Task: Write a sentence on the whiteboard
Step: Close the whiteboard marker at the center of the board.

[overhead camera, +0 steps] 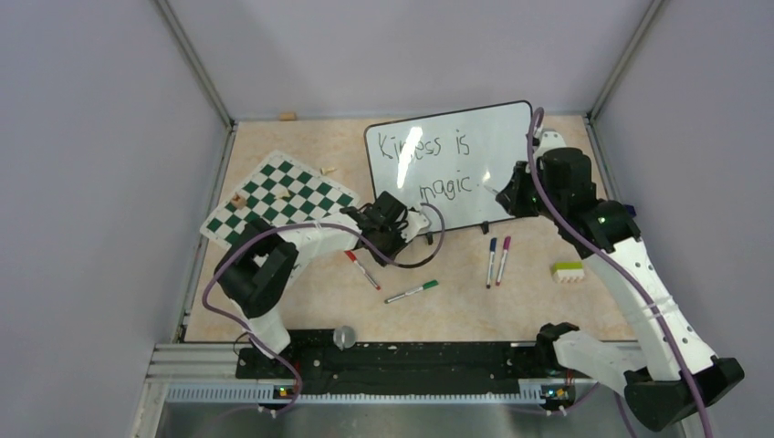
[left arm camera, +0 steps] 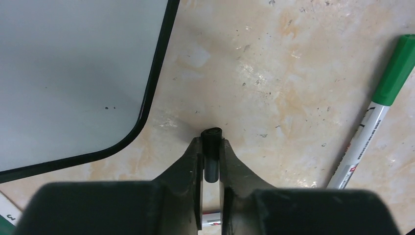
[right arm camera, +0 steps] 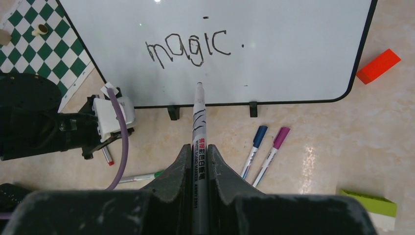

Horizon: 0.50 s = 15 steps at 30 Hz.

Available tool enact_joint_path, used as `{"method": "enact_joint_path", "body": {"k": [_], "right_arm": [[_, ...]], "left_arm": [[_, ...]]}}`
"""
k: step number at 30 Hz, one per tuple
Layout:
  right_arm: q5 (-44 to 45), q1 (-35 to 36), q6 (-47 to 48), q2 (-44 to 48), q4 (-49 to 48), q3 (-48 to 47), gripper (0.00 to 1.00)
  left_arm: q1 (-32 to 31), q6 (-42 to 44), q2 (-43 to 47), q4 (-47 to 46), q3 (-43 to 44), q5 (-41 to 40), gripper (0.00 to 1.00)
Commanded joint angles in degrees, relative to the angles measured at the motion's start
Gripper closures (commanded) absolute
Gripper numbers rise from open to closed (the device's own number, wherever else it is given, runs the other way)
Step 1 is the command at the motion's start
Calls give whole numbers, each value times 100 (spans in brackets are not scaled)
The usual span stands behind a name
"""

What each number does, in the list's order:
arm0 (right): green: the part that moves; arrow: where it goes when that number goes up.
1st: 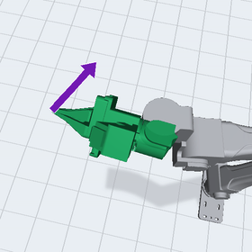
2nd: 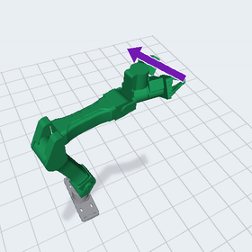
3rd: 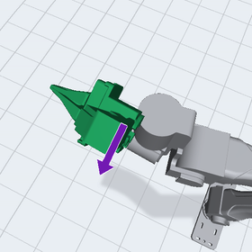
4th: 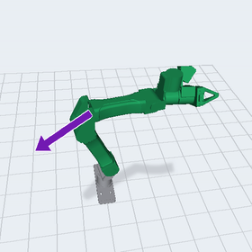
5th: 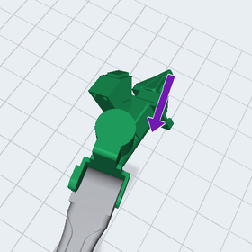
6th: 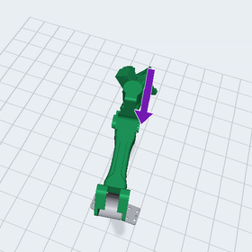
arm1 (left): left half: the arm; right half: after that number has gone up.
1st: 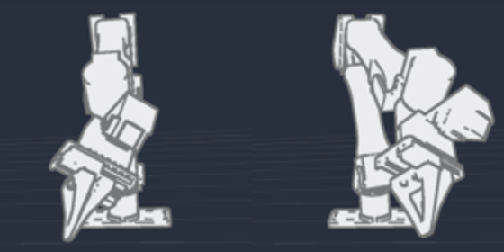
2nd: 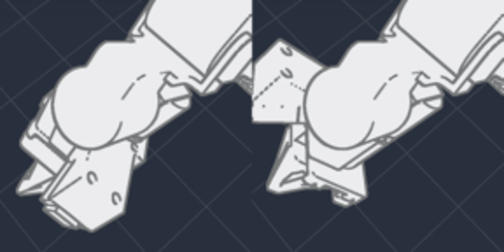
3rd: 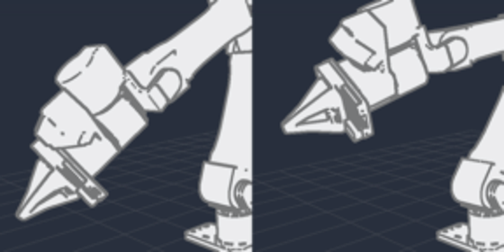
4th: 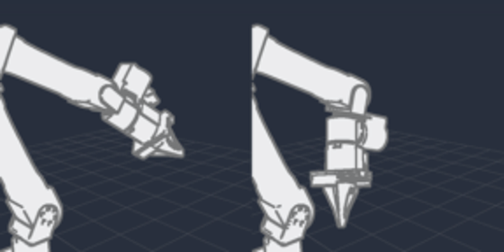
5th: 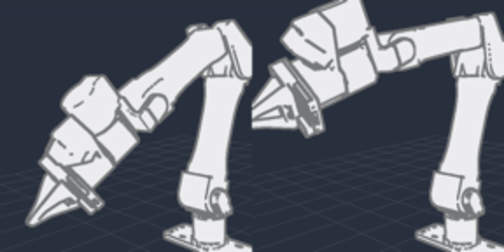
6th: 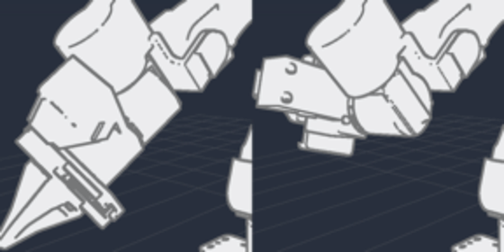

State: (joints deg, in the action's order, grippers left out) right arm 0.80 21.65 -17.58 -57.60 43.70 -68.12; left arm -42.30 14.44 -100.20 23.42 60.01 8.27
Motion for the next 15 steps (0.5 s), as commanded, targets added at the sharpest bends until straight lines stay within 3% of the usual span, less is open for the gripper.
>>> {"method": "enact_joint_path", "body": {"k": [1,3,15], "right_arm": [[21,30,151,-121,-170,-401,100],[20,28,196,-177,-209,-438,100],[-56,35,-104,-129,-399,-236,100]], "left_arm": [[-127,-176,107,189,-239,40,91],[-129,-315,356,68,-363,111,99],[-173,-1814,1510,813,381,190,100]]}}
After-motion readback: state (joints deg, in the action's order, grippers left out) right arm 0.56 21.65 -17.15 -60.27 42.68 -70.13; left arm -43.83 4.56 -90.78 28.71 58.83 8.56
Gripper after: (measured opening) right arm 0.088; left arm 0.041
